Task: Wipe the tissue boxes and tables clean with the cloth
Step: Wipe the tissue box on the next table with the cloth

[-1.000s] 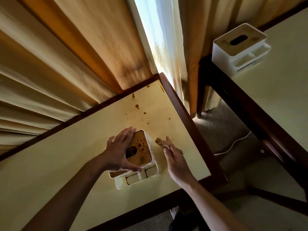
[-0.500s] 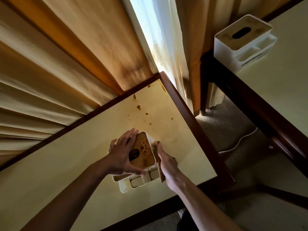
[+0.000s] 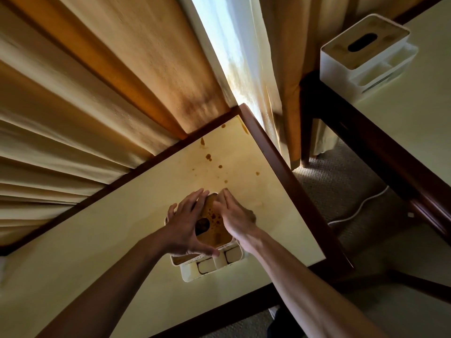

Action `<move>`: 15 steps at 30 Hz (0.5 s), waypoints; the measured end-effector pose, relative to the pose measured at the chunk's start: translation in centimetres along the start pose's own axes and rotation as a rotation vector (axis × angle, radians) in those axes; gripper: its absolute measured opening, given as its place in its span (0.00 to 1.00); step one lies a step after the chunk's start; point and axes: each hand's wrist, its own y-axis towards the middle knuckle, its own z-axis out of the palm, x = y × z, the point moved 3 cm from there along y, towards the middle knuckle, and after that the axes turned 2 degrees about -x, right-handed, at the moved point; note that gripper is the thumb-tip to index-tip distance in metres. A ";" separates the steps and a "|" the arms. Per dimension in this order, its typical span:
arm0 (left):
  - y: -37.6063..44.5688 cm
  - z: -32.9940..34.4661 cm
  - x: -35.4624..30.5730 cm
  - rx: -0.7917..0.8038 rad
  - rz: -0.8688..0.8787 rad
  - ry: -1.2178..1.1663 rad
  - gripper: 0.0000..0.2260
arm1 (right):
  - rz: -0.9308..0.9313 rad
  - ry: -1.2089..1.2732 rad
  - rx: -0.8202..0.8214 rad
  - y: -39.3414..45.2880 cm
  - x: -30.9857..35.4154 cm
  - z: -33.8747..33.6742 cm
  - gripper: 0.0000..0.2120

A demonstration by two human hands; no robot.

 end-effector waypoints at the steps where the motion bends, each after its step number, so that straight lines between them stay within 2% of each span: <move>1: 0.0 0.0 0.0 0.003 0.000 0.003 0.65 | -0.078 0.015 -0.025 -0.5 0.0 0.0 0.17; 5: 0.0 0.0 0.0 -0.011 -0.003 -0.001 0.65 | -0.248 0.309 0.041 -3.2 -0.8 -0.1 0.15; 9: 0.2 0.1 0.2 -0.014 -0.004 0.006 0.65 | -0.255 0.262 0.061 -5.3 -3.0 0.4 0.21; 15: 0.2 0.2 0.2 -0.015 -0.019 0.006 0.66 | -0.052 0.315 0.089 -6.5 -6.4 0.9 0.30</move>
